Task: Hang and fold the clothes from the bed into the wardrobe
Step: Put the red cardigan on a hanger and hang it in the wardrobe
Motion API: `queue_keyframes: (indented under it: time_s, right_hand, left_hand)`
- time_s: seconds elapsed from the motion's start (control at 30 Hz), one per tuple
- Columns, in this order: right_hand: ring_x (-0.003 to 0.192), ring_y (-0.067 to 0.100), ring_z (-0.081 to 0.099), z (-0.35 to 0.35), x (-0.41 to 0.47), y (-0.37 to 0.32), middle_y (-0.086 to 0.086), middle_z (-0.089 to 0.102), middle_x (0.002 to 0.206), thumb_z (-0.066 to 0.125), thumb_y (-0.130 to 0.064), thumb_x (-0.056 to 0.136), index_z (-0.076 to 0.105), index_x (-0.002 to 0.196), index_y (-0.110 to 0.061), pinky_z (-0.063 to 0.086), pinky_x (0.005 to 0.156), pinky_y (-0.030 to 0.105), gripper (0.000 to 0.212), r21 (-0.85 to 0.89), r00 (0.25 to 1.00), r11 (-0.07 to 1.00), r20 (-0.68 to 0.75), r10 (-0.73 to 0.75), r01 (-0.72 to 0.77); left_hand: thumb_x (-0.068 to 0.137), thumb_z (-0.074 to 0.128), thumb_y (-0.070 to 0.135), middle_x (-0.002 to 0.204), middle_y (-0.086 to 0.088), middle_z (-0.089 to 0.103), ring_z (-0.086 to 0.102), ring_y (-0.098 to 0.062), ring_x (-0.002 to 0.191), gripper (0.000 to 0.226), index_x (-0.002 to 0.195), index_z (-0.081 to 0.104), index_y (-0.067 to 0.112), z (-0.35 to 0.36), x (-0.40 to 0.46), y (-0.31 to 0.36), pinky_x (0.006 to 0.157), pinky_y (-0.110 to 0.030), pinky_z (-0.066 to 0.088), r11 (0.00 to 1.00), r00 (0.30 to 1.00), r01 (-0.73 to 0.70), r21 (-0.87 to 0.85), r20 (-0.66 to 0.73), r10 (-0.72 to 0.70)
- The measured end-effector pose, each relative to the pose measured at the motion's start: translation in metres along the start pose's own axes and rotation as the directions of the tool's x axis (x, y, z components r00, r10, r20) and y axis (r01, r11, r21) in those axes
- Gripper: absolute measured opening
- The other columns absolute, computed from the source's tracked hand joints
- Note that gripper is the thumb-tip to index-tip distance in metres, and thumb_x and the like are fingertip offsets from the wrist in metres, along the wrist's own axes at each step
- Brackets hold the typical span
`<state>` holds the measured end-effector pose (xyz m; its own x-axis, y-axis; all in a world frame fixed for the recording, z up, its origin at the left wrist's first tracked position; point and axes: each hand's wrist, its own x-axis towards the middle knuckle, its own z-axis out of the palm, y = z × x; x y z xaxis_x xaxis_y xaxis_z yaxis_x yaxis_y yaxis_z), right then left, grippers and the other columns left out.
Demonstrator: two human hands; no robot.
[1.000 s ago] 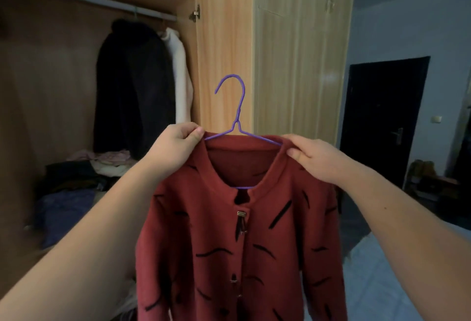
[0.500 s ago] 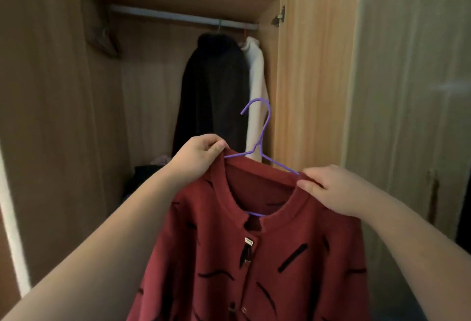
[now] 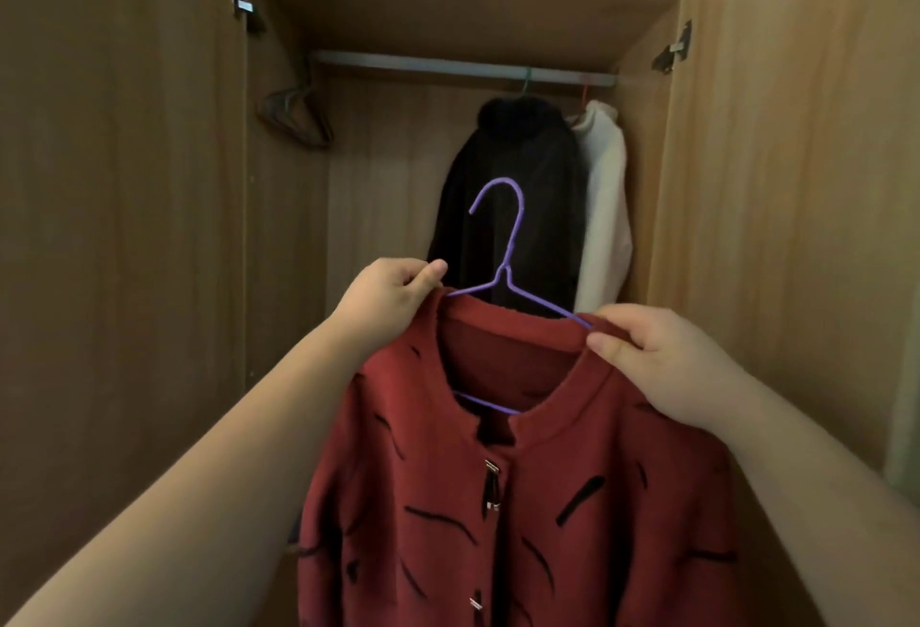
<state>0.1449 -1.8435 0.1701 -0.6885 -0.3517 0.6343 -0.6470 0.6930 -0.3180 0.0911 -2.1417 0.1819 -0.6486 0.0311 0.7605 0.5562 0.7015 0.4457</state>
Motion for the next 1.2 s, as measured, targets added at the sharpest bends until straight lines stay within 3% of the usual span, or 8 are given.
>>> queue_keyframes:
  time_s: [0.07,0.13,0.23,0.37,0.5,0.7,0.97,1.2]
  right_hand:
    - [0.085,0.001,0.065,0.007,0.025,0.007,-0.012,0.072,0.087,0.059,-0.021,0.097,0.070,0.096,-0.025,0.047,0.075,0.020,0.012,-0.030,0.999,1.000,-0.048,0.002,-0.004]
    - [0.082,0.003,0.063,0.014,0.052,0.013,-0.013,0.069,0.084,0.059,-0.021,0.097,0.067,0.093,-0.030,0.042,0.069,0.015,0.013,-0.046,0.994,0.999,-0.108,0.000,-0.005]
    - [0.080,0.007,0.058,0.020,0.102,0.018,-0.014,0.064,0.083,0.057,-0.021,0.097,0.066,0.097,-0.031,0.037,0.066,0.021,0.013,-0.094,0.979,0.996,-0.201,-0.015,-0.004]
    - [0.081,0.017,0.059,0.025,0.182,0.019,-0.011,0.062,0.079,0.056,-0.027,0.097,0.065,0.096,-0.028,0.042,0.071,0.031,0.009,-0.201,0.953,0.979,-0.304,-0.020,-0.043]
    - [0.087,0.025,0.067,0.036,0.263,0.023,-0.004,0.070,0.086,0.057,-0.033,0.094,0.066,0.095,-0.025,0.053,0.079,0.039,0.012,-0.215,0.910,0.974,-0.414,-0.027,-0.069]
    - [0.094,0.028,0.066,0.060,0.358,0.030,0.002,0.071,0.095,0.055,-0.034,0.096,0.067,0.101,-0.022,0.053,0.080,0.039,0.018,-0.233,0.870,0.956,-0.491,0.043,-0.179]
    - [0.080,0.021,0.061,0.067,0.462,0.030,-0.005,0.063,0.087,0.048,-0.038,0.098,0.062,0.099,-0.028,0.050,0.068,0.035,0.017,-0.255,0.861,0.942,-0.505,0.063,-0.218]
    - [0.095,0.025,0.064,0.067,0.528,0.056,0.000,0.066,0.106,0.045,-0.037,0.099,0.062,0.115,-0.026,0.055,0.080,0.038,0.026,-0.248,0.843,0.926,-0.525,0.118,-0.285]
  left_hand:
    - [0.099,0.049,0.038,0.086,0.006,0.073,0.066,-0.011,0.086,0.031,0.089,0.075,0.023,0.001,0.018,-0.013,0.084,-0.036,0.051,0.995,0.994,-0.087,0.045,-0.059,0.090]
    - [0.095,0.053,0.026,0.103,0.007,0.071,0.063,-0.012,0.103,0.020,0.103,0.072,0.025,-0.001,0.034,-0.025,0.097,-0.035,0.048,0.990,0.978,-0.137,0.020,-0.158,0.138]
    - [0.091,0.054,0.004,0.097,0.012,0.071,0.065,-0.005,0.092,0.031,0.096,0.067,0.031,-0.002,0.054,-0.040,0.087,-0.020,0.048,0.969,0.980,-0.076,-0.237,-0.198,0.029]
    - [0.087,0.049,-0.005,0.087,0.005,0.072,0.062,-0.018,0.079,0.043,0.088,0.069,0.034,-0.015,0.106,-0.070,0.072,-0.036,0.048,0.906,0.977,-0.075,-0.416,-0.214,-0.017]
    - [0.087,0.042,-0.012,0.082,0.001,0.067,0.062,-0.012,0.077,0.041,0.089,0.067,0.020,-0.035,0.169,-0.095,0.073,-0.035,0.048,0.841,0.957,-0.123,-0.526,-0.288,-0.039]
    - [0.086,0.037,-0.015,0.079,-0.001,0.061,0.058,-0.005,0.066,0.036,0.097,0.063,0.007,-0.037,0.243,-0.121,0.056,-0.017,0.047,0.799,0.942,-0.145,-0.583,-0.328,-0.069]
    - [0.091,0.041,-0.009,0.086,-0.005,0.064,0.061,-0.016,0.076,0.033,0.101,0.062,0.014,-0.047,0.326,-0.135,0.070,-0.034,0.052,0.841,0.947,-0.182,-0.510,-0.322,0.009]
    - [0.091,0.043,-0.007,0.088,-0.006,0.065,0.062,-0.020,0.079,0.030,0.103,0.061,0.014,-0.050,0.384,-0.138,0.071,-0.035,0.053,0.863,0.928,-0.261,-0.434,-0.360,0.100]
